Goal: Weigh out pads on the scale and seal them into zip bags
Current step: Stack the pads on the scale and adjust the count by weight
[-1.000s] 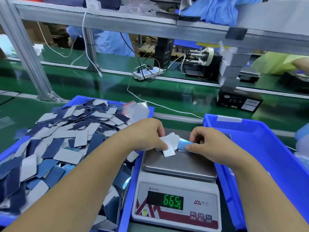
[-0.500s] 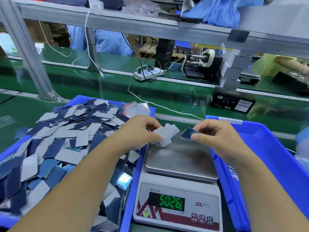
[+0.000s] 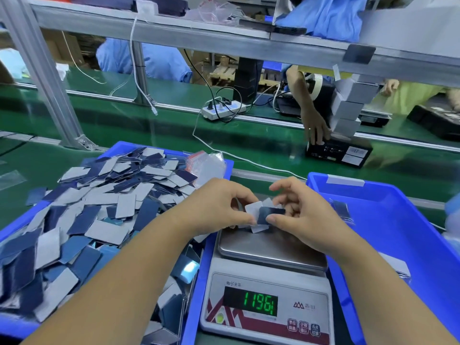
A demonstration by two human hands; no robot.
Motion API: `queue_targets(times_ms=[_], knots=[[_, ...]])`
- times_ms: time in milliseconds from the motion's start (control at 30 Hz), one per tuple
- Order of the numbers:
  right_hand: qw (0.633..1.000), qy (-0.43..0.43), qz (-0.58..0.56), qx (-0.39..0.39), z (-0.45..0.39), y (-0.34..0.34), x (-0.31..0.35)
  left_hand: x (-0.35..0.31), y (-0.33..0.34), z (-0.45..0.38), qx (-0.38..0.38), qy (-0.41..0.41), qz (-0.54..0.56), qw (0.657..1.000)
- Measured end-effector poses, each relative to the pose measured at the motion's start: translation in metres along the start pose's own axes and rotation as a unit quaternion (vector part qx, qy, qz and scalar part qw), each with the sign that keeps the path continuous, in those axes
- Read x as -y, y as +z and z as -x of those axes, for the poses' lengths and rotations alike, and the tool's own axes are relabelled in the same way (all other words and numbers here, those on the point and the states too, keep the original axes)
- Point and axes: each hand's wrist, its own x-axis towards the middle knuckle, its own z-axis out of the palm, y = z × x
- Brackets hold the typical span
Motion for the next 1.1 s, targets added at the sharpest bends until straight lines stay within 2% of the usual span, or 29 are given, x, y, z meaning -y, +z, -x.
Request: queue_targets(times_ms=[100, 167, 267, 400, 467, 567, 633, 700, 767, 900, 1100], knots=[[0.995, -0.049, 0.084, -0.005, 0.002, -0.004, 0.004, 0.001, 0.002, -0.002, -0.043, 0.029, -0.007, 0.999], [0.993, -0.062, 0.092, -0.037, 0.002, -0.007, 0.005, 0.001, 0.005, -0.005, -0.058, 0.043, 0.009, 0.997], [0.991, -0.058, 0.106, -0.06, 0.001, -0.007, 0.002, 0.004, 0.007, -0.007, -0.052, 0.039, -0.007, 0.998], [0.98, -0.078, 0.181, -0.024, -0.001, 0.009, 0.004, 0.007, 0.008, -0.007, -0.041, 0.039, -0.036, 0.998], [0.977, -0.088, 0.192, -0.036, -0.002, 0.013, 0.004, 0.009, 0.006, -0.008, -0.049, 0.032, -0.067, 0.996], [0.975, -0.076, 0.199, -0.068, -0.002, 0.009, 0.001, 0.01, 0.004, -0.007, -0.077, 0.018, -0.088, 0.993], [0.974, -0.06, 0.201, -0.083, -0.002, 0.005, -0.001, 0.007, 0.005, -0.005, -0.081, 0.053, -0.096, 0.991], [0.976, -0.044, 0.2, -0.079, -0.002, 0.005, -0.001, 0.004, 0.009, -0.005, -0.051, 0.089, -0.122, 0.987], [0.98, -0.034, 0.189, -0.057, -0.003, 0.007, 0.0, 0.002, 0.012, -0.006, -0.016, 0.073, -0.163, 0.984], [0.978, -0.027, 0.204, -0.035, -0.002, 0.008, -0.002, 0.007, 0.008, -0.008, -0.018, 0.044, -0.207, 0.977], [0.976, -0.014, 0.21, -0.048, -0.004, 0.009, -0.004, 0.009, 0.015, -0.005, -0.013, -0.001, -0.163, 0.987]])
